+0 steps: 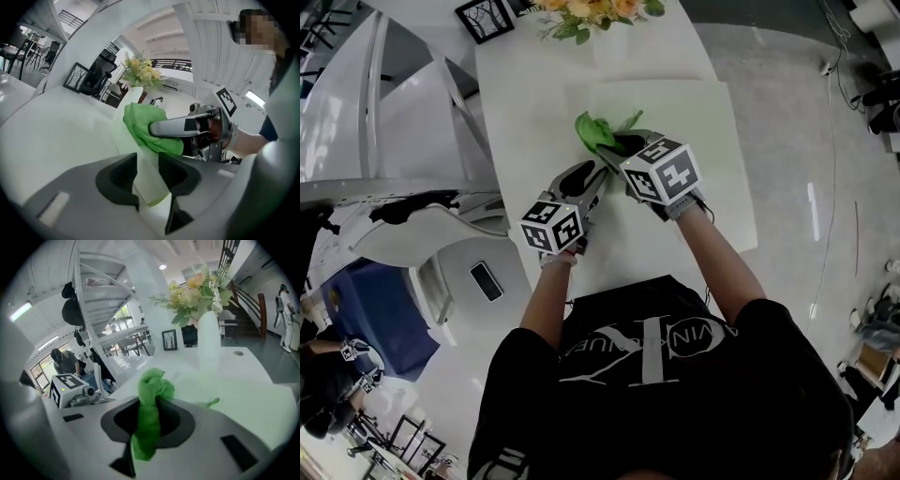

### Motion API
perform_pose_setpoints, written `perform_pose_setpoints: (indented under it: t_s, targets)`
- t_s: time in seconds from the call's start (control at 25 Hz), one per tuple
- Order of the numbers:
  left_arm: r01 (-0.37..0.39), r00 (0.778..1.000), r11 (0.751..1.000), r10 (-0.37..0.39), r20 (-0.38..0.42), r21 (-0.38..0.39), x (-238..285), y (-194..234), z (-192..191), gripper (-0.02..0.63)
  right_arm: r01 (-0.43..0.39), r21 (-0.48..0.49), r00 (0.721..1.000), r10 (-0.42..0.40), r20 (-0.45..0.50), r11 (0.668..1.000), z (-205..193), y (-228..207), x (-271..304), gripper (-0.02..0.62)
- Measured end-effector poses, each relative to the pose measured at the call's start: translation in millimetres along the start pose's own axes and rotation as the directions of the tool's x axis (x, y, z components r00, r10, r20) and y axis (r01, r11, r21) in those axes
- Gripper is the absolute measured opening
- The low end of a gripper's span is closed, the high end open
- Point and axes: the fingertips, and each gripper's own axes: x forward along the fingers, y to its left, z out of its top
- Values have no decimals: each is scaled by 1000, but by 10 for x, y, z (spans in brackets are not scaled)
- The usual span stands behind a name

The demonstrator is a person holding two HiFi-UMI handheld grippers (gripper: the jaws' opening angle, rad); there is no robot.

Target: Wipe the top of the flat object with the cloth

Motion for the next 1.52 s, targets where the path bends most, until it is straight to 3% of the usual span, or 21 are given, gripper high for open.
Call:
perform_pose_setpoints:
  t_s: [0.32,0.72,0.92,1.12,1.24,1.52]
  targets:
    - [-14,1000,1000,14,-12,13,1,-21,-53,97,45,-94,994,-54,-99,995,-182,15,154,64]
    - [-38,999,999,38,-23,20,-23,-26,-70,84,216,28,973,-213,-87,976,-524,-734,-549,64]
    - [-46,999,999,47,-23,18,-19,-28,-66,84,341,79,938,-333,-97,937,-767,-1234,-1078,64]
    - [-62,998,996,64,-27,56,-18,-40,-53,84,478,144,878,-466,-106,867,-1016,-1738,-1640,64]
    - [-67,997,996,68,-27,50,-19,-37,-52,84,520,182,854,-510,-102,835,-1099,-1904,-1853,64]
    - [-86,996,996,87,-29,39,-18,-39,-58,84,566,216,823,-558,-104,795,-1224,-2077,-2054,64]
